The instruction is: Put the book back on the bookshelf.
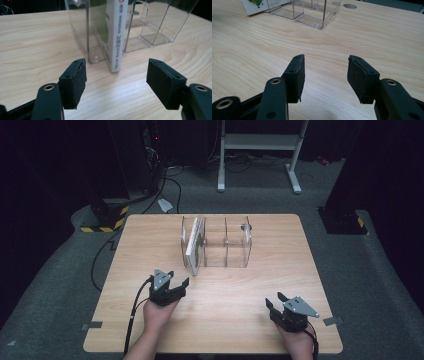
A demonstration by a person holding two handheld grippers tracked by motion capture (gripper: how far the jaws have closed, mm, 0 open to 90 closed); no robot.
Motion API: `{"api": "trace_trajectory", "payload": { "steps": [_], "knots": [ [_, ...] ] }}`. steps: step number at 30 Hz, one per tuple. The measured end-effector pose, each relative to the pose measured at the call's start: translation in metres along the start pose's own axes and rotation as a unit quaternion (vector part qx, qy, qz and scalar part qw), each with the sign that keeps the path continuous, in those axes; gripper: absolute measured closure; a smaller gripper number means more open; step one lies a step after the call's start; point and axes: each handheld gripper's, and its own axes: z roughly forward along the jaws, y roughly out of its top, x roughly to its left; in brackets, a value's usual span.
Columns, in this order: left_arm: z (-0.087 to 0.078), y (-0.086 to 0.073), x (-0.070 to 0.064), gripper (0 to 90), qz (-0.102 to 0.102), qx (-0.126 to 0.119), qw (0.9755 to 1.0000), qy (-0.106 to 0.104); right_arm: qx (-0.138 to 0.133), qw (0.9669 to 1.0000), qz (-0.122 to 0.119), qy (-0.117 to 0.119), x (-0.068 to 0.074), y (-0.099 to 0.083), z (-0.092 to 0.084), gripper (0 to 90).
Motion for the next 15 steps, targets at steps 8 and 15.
{"api": "trace_trajectory", "payload": {
  "steps": [8, 15],
  "knots": [
    [-0.01, -0.014, 0.014, 27.1, 0.012, 0.029, 0.9993, 0.019, 0.006, 1.0, -0.005, -0.002, 0.001, -0.001, 0.002, 47.1],
    [-0.019, -0.026, 0.034, 16.7, 0.005, 0.08, 0.9963, 0.031, 0.012, 0.9999, -0.001, 0.002, 0.0, -0.002, 0.004, 46.4]
  ]
}}
